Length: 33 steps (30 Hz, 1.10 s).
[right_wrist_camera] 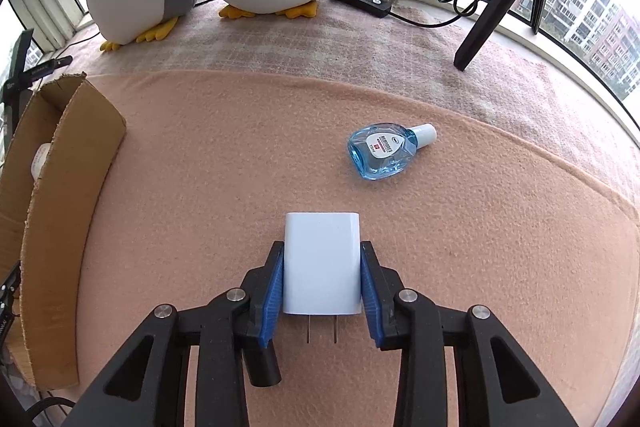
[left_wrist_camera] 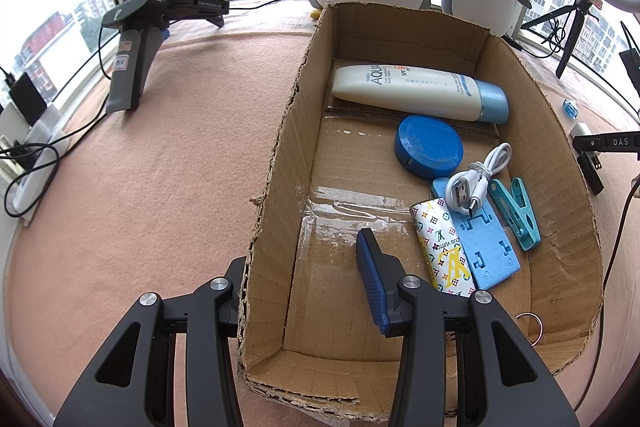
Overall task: Organize rigid objects
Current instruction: 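Carry the charger with the right tool into the box and release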
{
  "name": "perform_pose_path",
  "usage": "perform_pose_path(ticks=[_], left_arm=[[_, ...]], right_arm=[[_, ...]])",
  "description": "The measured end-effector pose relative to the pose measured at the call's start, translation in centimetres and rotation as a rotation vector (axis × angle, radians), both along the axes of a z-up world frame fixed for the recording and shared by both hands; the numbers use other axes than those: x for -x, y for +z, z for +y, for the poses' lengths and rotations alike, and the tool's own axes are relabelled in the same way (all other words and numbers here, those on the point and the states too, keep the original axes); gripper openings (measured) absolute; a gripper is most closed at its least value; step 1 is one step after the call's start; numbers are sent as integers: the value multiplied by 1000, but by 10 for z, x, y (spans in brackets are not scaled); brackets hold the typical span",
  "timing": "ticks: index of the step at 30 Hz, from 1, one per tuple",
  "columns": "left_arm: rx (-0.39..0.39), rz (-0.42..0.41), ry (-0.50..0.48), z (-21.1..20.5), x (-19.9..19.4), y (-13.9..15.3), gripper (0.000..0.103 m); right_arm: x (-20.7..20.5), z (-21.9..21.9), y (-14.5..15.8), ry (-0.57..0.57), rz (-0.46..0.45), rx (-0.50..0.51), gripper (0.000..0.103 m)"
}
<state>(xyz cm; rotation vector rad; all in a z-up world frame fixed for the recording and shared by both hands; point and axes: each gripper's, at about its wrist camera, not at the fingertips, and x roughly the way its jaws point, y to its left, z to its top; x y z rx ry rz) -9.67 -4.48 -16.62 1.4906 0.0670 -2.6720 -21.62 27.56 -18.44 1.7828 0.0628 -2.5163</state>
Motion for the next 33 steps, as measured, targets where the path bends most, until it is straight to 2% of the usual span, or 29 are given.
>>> perform_pose_path(ticks=[7, 12, 24, 33], left_arm=[[0, 0, 1, 0, 0, 0, 42], [0, 0, 1, 0, 0, 0, 42], [0, 0, 1, 0, 0, 0, 42], [0, 1, 1, 1, -1, 0, 42]], right_arm=[[-3, 0, 5, -22, 17, 10, 32], [-14, -8, 24, -19, 61, 32, 32], [-38, -78, 86, 134, 169, 128, 32], [-51, -131, 100, 253, 172, 172, 32]])
